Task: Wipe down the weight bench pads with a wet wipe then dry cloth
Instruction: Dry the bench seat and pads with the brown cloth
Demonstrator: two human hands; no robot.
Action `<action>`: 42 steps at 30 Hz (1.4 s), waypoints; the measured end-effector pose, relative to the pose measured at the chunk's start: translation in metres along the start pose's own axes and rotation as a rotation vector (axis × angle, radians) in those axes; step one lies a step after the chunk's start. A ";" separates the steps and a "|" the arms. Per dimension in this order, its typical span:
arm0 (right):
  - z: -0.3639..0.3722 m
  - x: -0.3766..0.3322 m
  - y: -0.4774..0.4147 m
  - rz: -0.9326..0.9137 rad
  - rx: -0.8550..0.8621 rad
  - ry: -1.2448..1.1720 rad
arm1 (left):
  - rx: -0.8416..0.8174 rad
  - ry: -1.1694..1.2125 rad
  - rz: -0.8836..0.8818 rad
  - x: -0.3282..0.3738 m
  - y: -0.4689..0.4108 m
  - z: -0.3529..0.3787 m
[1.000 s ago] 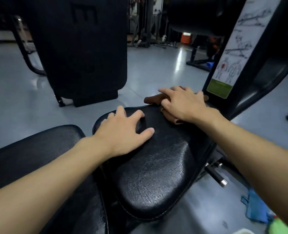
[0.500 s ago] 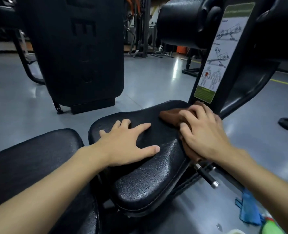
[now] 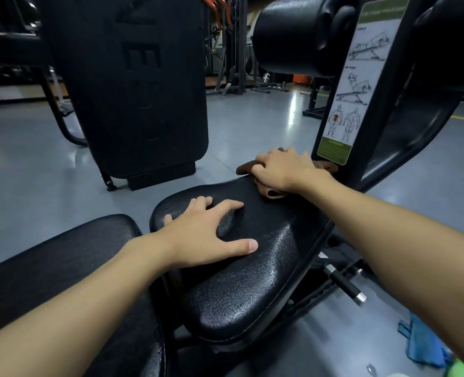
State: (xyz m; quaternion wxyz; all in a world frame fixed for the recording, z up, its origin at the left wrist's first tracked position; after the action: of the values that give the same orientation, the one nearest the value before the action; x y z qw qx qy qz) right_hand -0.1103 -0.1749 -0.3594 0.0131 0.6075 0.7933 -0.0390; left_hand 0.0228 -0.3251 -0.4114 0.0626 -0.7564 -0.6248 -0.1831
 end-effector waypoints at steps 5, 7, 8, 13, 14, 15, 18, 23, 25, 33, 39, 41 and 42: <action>0.004 0.002 0.052 -0.064 0.124 0.039 | 0.012 0.020 -0.010 -0.002 0.001 0.000; 0.006 0.002 0.080 -0.066 0.207 0.037 | 0.028 0.030 -0.016 -0.002 0.004 0.000; 0.009 0.003 0.094 -0.066 0.233 0.033 | 0.040 0.033 -0.014 -0.002 0.007 0.001; 0.014 0.011 0.144 -0.173 0.230 0.091 | 0.149 -0.126 0.023 -0.016 0.040 -0.002; 0.014 0.014 0.144 -0.184 0.215 0.087 | 0.153 -0.152 0.033 -0.022 0.046 0.000; 0.016 0.014 0.141 -0.187 0.188 0.073 | 0.145 -0.156 0.037 -0.028 0.050 0.002; 0.019 0.008 0.114 -0.147 0.116 0.038 | 0.132 -0.135 0.055 -0.036 0.053 0.011; 0.011 -0.010 0.051 -0.132 0.008 0.082 | 0.181 -0.111 0.083 -0.040 0.047 0.015; 0.011 -0.019 0.027 -0.135 -0.028 0.081 | 0.193 -0.100 0.089 -0.043 0.046 0.015; 0.011 -0.035 0.014 -0.119 -0.022 0.071 | 0.203 -0.073 0.097 -0.044 0.046 0.014; 0.021 -0.031 0.116 -0.205 0.156 0.019 | 0.215 -0.070 0.098 -0.046 0.047 0.016; 0.028 -0.027 0.150 -0.214 0.150 0.009 | 0.221 -0.043 0.111 -0.046 0.049 0.015; 0.031 -0.023 0.164 -0.217 0.143 0.025 | 0.229 -0.018 0.119 -0.047 0.051 0.012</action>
State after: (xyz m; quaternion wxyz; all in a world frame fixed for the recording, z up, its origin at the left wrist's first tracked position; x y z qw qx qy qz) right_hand 0.0531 -0.1572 -0.3963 -0.0443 0.5179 0.8496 -0.0890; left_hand 0.0670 -0.3748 -0.4324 0.1536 -0.7815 -0.5963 -0.1000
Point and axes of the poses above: each hand's wrist, its own y-axis away from the middle knuckle, its own z-axis out of the palm, x = y × z, the point moved 8 cm from there along -y, towards the middle knuckle, and after that the axes turned 3 degrees about -x, right-handed, at the moved point
